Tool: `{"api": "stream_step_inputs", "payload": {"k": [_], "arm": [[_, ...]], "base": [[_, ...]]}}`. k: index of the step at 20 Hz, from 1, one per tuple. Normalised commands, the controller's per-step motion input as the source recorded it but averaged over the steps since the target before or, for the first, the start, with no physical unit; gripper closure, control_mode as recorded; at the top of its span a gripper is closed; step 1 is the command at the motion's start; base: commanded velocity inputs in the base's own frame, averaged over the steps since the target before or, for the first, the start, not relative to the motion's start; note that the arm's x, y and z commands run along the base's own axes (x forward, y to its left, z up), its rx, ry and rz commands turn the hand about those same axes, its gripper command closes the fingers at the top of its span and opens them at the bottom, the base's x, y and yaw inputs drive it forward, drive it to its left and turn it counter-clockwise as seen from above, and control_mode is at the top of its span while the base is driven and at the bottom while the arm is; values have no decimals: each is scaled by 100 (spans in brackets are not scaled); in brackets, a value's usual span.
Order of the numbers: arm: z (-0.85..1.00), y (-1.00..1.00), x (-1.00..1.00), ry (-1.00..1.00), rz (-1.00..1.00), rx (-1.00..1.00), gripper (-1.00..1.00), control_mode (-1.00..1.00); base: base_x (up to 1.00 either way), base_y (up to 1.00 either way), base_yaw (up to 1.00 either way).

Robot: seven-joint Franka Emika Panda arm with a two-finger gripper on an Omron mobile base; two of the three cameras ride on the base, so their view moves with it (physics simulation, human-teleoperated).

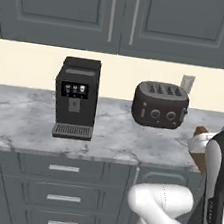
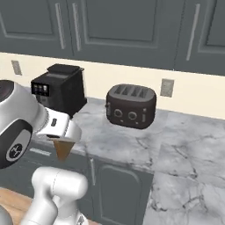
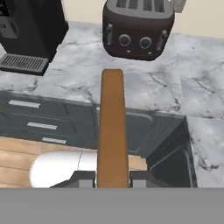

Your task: Start the toaster. Once the lever pops up, take the bread to the plate on the dining counter.

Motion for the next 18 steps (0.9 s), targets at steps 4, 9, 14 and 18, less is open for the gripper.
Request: {"api": "stream_step_inputs", "payload": {"k": [4,9,14,18], "arm": [[0,0,0,0,0,0,100,100],[0,0,0,0,0,0,100,100],[0,0,0,0,0,0,100,100],[0,0,0,0,0,0,100,100]], "base": [[-39,81,89],[-32,53,97],[-27,40,99],[-17,18,100]]}}
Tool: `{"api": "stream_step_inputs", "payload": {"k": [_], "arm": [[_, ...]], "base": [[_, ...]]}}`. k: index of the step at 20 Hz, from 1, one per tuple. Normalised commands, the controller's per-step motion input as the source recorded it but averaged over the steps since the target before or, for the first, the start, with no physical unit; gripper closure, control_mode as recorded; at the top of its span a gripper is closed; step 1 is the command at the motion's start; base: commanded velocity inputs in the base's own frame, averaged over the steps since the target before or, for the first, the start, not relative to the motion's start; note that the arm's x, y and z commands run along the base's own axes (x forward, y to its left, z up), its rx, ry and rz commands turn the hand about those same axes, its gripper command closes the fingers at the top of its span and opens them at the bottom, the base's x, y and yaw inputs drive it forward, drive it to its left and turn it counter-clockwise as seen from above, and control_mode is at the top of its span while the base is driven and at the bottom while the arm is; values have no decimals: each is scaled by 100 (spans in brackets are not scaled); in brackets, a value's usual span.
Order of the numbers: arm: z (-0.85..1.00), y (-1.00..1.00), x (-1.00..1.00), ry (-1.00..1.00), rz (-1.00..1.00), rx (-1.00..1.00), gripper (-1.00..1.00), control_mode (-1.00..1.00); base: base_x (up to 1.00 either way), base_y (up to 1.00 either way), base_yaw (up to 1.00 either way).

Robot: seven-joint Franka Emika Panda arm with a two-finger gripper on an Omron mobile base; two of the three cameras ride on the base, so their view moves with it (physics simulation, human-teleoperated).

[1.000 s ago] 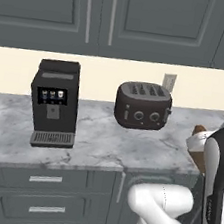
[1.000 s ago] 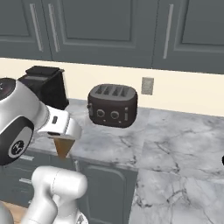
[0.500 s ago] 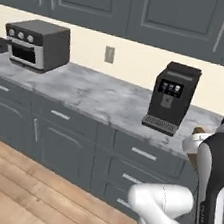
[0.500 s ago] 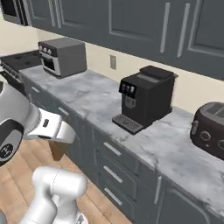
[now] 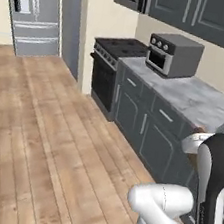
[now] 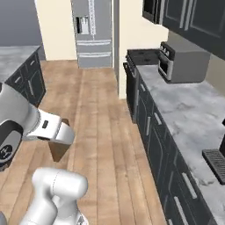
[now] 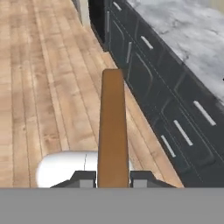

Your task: Start the toaster. Once the lever pops up, take the bread to the plate on the dining counter.

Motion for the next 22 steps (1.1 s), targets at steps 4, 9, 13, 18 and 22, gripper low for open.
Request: {"api": "stream_step_inputs", "payload": {"k": [4,9,13,18,22], "arm": [[0,0,0,0,0,0,100,100],[0,0,0,0,0,0,100,100],[0,0,0,0,0,0,100,100],[0,0,0,0,0,0,100,100],[0,0,0,0,0,0,100,100]], "base": [[0,8,97],[8,1,92],[69,34,60],[77,29,45],[79,67,39]]}}
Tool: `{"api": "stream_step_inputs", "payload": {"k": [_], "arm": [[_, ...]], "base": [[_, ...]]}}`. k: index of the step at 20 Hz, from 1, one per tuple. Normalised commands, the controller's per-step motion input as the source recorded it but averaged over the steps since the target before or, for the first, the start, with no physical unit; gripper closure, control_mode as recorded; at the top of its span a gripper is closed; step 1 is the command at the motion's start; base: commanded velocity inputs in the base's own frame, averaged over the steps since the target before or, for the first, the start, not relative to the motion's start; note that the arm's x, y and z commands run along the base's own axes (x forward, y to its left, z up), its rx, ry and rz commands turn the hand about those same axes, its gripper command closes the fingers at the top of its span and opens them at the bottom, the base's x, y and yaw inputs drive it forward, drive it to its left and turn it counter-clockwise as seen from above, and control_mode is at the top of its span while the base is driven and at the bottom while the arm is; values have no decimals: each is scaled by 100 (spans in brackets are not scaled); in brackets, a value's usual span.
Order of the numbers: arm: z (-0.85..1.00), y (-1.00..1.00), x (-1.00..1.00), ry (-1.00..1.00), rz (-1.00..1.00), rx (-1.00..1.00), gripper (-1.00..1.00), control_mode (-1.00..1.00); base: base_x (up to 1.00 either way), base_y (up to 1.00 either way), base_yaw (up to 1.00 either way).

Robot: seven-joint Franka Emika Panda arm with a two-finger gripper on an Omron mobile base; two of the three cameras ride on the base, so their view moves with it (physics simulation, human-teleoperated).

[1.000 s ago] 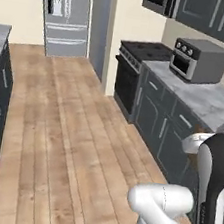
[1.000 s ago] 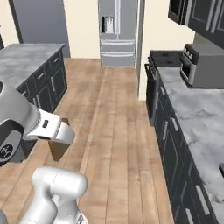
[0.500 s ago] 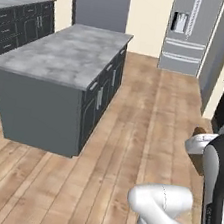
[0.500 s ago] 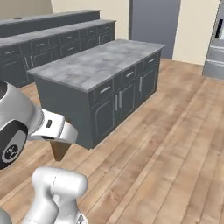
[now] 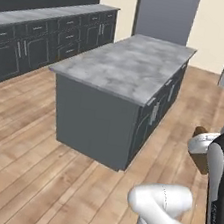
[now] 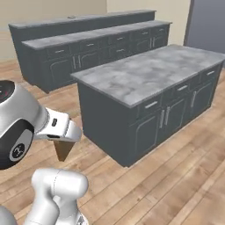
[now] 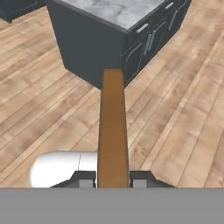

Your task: Start the toaster. Once the lever pops up, take the bread to the plate on the dining counter.

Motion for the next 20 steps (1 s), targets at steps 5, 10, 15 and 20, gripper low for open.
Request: {"api": "stream_step_inputs", "payload": {"k": [5,10,15,20], "arm": [[0,0,0,0,0,0,100,100],[0,0,0,0,0,0,100,100],[0,0,0,0,0,0,100,100],[0,0,0,0,0,0,100,100]], "base": [[78,79,49],[95,78,44],[100,74,42],[100,61,42]]}}
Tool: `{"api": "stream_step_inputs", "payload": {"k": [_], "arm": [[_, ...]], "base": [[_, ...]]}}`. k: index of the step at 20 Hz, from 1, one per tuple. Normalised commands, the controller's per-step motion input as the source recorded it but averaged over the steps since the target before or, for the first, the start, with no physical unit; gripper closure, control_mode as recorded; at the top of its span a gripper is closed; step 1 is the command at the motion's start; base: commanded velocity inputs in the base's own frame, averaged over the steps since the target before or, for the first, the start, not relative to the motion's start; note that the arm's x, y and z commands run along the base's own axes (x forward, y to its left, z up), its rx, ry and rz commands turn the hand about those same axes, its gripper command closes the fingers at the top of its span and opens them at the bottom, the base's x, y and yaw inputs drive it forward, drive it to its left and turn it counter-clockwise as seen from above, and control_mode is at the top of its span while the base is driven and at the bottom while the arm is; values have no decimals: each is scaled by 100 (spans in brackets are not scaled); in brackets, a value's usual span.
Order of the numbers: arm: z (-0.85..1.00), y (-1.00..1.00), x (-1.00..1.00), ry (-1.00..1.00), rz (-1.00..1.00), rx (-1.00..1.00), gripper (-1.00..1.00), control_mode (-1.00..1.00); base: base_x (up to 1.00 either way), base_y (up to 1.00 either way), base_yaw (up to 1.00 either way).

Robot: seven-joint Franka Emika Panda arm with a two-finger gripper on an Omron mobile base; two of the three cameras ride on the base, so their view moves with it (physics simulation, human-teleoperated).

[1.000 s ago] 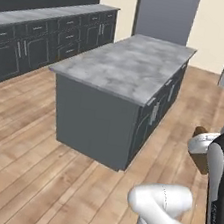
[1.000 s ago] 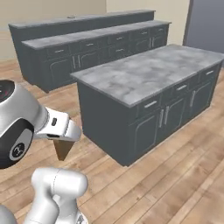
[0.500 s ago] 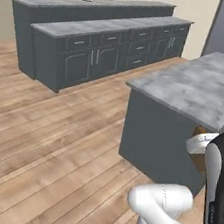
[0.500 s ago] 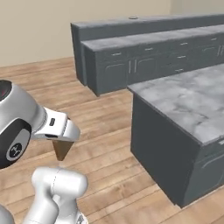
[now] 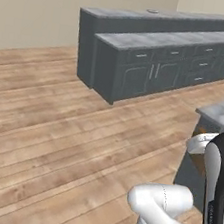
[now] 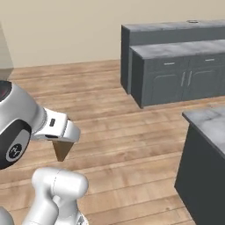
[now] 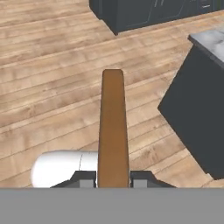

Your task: Start the toaster. Once the lever pops up, take the bread to the plate on the dining counter.

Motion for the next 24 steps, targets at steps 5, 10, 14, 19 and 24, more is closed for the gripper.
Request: {"api": "stream_step_inputs", "payload": {"k": [5,10,14,19,24], "arm": [[0,0,0,0,0,0,100,100],[0,0,0,0,0,0,100,100],[0,0,0,0,0,0,100,100],[0,0,0,0,0,0,100,100],[0,0,0,0,0,0,100,100]], "base": [[100,22,29],[100,14,27],[100,24,29],[100,28,25],[100,23,18]]}}
